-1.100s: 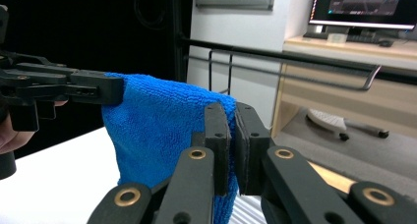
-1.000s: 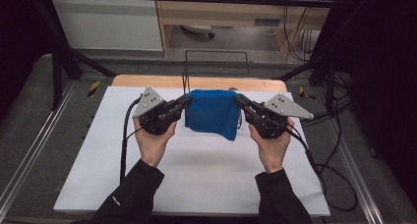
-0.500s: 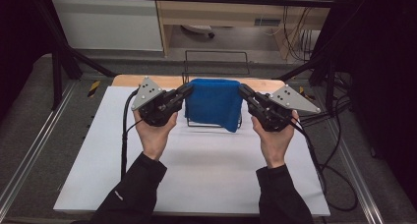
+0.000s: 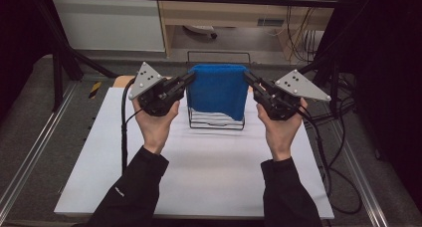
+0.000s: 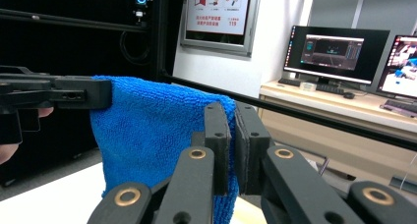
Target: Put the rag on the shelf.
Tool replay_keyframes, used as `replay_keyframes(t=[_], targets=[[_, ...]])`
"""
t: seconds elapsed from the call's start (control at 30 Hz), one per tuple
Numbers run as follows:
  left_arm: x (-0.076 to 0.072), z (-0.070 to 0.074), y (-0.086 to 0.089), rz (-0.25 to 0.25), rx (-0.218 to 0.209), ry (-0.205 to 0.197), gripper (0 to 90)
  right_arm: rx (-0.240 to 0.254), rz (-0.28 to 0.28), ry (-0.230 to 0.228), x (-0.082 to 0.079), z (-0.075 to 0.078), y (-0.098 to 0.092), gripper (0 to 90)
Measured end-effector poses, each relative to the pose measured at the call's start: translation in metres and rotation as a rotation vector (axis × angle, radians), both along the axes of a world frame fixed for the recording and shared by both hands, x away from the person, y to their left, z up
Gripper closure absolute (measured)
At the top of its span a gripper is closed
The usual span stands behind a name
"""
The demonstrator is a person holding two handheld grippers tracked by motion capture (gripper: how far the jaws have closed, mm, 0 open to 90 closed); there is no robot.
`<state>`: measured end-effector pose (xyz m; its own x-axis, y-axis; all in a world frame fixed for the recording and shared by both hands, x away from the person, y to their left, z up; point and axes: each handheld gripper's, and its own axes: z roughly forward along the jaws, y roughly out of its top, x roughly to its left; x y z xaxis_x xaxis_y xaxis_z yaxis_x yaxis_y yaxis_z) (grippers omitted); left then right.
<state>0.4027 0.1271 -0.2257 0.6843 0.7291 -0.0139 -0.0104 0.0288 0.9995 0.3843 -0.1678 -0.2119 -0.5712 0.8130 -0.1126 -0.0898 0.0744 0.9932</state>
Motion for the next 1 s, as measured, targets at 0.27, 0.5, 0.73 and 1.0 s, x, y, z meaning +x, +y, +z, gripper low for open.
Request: replay_keyframes(t=[0.27, 0.5, 0.73, 1.0], targets=[[0.003, 0.019, 0.000, 0.007, -0.019, -0.023, 85.7, 0.001, -0.012, -0.022, 0.005, 0.016, 0.002, 86.1], [0.010, 0.033, -0.001, 0.017, -0.030, -0.034, 85.7, 0.011, -0.017, -0.029, 0.012, 0.025, 0.002, 86.1], [0.018, 0.041, -0.004, 0.022, -0.038, -0.039, 85.7, 0.031, -0.028, -0.037, 0.022, 0.033, 0.001, 86.1], [0.030, 0.054, -0.011, 0.022, -0.025, -0.049, 85.7, 0.042, -0.051, -0.040, 0.035, 0.045, -0.004, 86.1]])
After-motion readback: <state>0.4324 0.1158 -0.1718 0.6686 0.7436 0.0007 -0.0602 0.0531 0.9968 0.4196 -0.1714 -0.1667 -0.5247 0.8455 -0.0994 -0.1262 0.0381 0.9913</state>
